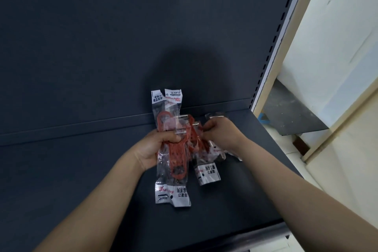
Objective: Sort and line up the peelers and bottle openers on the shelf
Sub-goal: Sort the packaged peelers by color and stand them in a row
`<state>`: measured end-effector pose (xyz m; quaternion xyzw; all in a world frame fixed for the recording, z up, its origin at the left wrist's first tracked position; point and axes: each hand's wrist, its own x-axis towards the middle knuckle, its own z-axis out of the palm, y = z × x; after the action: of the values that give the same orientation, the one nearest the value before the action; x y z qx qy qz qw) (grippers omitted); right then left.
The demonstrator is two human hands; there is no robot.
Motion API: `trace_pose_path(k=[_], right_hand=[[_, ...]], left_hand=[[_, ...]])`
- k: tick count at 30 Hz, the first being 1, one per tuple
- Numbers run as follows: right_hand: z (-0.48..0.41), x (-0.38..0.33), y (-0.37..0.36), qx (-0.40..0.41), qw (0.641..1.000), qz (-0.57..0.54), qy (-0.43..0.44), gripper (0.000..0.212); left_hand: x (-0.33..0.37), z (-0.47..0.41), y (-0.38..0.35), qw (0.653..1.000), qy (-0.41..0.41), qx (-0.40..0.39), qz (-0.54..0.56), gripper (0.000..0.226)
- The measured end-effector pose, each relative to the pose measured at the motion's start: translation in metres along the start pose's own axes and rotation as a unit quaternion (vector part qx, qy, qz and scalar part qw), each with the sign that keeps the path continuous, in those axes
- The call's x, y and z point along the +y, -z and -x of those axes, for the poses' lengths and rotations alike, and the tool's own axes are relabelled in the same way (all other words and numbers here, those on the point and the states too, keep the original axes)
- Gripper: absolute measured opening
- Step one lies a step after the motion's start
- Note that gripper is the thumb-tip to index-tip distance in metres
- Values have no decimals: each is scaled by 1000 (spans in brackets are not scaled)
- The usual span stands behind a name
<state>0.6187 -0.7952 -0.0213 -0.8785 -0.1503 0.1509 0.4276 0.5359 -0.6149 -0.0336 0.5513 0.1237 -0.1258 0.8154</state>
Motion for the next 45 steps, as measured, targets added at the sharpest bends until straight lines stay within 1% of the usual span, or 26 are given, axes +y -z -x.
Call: trace_pose_path(k=[2, 5, 7, 10, 12, 15, 18, 21, 23, 25, 26, 27, 28, 30, 32, 36, 39, 42, 43, 45], right_hand=[[0, -2, -3, 15, 1000, 9, -17, 3], [0, -4, -6, 66, 996, 56, -13, 6], [0, -5, -6, 109, 989, 99, -14, 12], [-4, -3, -6, 155, 979, 120, -46, 26], [-8, -3, -8, 168, 976, 124, -65, 27], [-12, -3, -16, 182, 968, 148, -95, 12], [-17, 1, -22, 187, 963, 166, -103, 22], [-21, 0, -22, 190, 963, 164, -100, 25], [-23, -2, -20, 184, 966, 152, -100, 22], [-23, -5, -18, 187, 970, 114, -103, 14], [-22, -6, -16, 197, 971, 89, -103, 15], [-21, -8, -14, 211, 970, 68, -97, 22], [-20, -10, -11, 223, 970, 52, -86, 23], [-13, -16, -6, 234, 970, 32, -58, 18], [-5, -22, -2, 235, 971, 35, -27, 17], [11, -33, 3, 192, 980, 56, 4, 18], [23, -44, -2, 110, 994, -4, 12, 10], [31, -49, -16, 4, 999, -36, -8, 16], [33, -50, -20, -17, 999, -42, -15, 19], [33, -49, -26, -29, 999, -22, -16, 25]], left_hand=[[2, 1, 2, 1000, 4, -11, 6, 35], [6, 1, 4, 1000, 6, -3, -4, 31], [9, 3, 9, 1000, 7, 0, -13, 29], [11, 7, 20, 999, 5, 7, -34, 33], [10, 11, 28, 999, 8, 12, -48, 39], [6, 16, 35, 998, 11, 17, -55, 37], [5, 19, 41, 999, 8, 15, -47, 28], [4, 22, 45, 999, 7, 10, -44, 21], [3, 24, 47, 999, 6, 12, -43, 20], [3, 26, 49, 999, 6, 12, -41, 20], [4, 27, 49, 999, 6, 10, -41, 21], [4, 26, 49, 999, 7, 9, -41, 23], [4, 26, 49, 999, 7, 7, -42, 26], [6, 23, 46, 999, 7, 7, -42, 30], [7, 20, 43, 999, 7, 7, -35, 32], [10, 14, 37, 1000, 5, -6, -26, 27], [12, 13, 34, 1000, -1, -24, -17, 26], [12, 13, 32, 999, -11, -40, 0, 32], [12, 14, 32, 999, -12, -43, 4, 32], [11, 16, 33, 999, -13, -39, 8, 30]])
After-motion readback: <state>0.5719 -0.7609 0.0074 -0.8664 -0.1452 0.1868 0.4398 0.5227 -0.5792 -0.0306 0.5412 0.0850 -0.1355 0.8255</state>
